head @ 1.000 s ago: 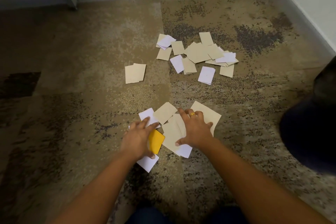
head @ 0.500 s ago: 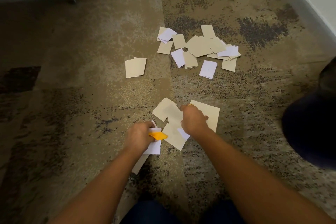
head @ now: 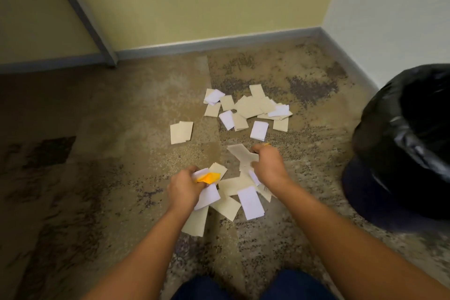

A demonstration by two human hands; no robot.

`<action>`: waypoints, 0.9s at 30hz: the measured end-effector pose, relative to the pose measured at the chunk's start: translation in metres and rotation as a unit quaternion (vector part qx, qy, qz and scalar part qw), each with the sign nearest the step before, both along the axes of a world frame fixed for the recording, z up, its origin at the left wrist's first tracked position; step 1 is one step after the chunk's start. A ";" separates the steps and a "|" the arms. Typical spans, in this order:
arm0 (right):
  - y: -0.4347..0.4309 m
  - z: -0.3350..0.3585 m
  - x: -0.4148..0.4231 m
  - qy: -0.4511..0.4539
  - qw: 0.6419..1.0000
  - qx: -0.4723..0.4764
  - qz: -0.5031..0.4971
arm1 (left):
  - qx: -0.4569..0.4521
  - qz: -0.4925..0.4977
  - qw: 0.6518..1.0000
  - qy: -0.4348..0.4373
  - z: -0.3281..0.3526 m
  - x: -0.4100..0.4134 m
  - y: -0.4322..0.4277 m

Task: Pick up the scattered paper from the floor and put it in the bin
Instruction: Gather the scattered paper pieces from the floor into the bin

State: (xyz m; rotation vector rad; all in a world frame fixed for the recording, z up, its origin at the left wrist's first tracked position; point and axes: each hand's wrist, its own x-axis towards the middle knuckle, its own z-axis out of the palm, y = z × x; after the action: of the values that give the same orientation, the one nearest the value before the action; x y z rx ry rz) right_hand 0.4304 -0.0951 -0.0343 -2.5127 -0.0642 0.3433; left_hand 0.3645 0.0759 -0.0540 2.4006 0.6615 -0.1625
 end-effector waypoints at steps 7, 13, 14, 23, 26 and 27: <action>-0.056 0.090 -0.015 -0.173 0.982 0.055 -0.043 | -0.048 -0.053 0.989 -0.130 0.093 0.013 -0.061; -0.145 0.157 -0.029 -0.338 0.922 0.075 -0.171 | -0.065 -0.130 0.966 -0.213 0.157 0.019 -0.133; -0.163 0.166 -0.033 -0.359 0.906 0.081 -0.208 | -0.061 -0.143 0.963 -0.220 0.164 0.019 -0.144; -0.285 0.140 -0.073 -0.259 0.897 0.062 -0.353 | -0.058 -0.239 0.939 -0.242 0.197 0.010 -0.221; -0.294 0.124 -0.083 -0.193 0.928 0.018 -0.319 | -0.056 -0.258 0.937 -0.230 0.198 0.011 -0.243; -0.294 0.121 -0.084 -0.194 0.929 0.012 -0.316 | -0.059 -0.261 0.936 -0.226 0.198 0.012 -0.251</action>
State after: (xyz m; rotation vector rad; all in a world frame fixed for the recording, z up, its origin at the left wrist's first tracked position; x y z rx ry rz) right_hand 0.3463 -0.3889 0.0872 -2.3792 0.5675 -0.4149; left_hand 0.3770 -0.1747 0.1438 2.3238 -0.1994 0.1293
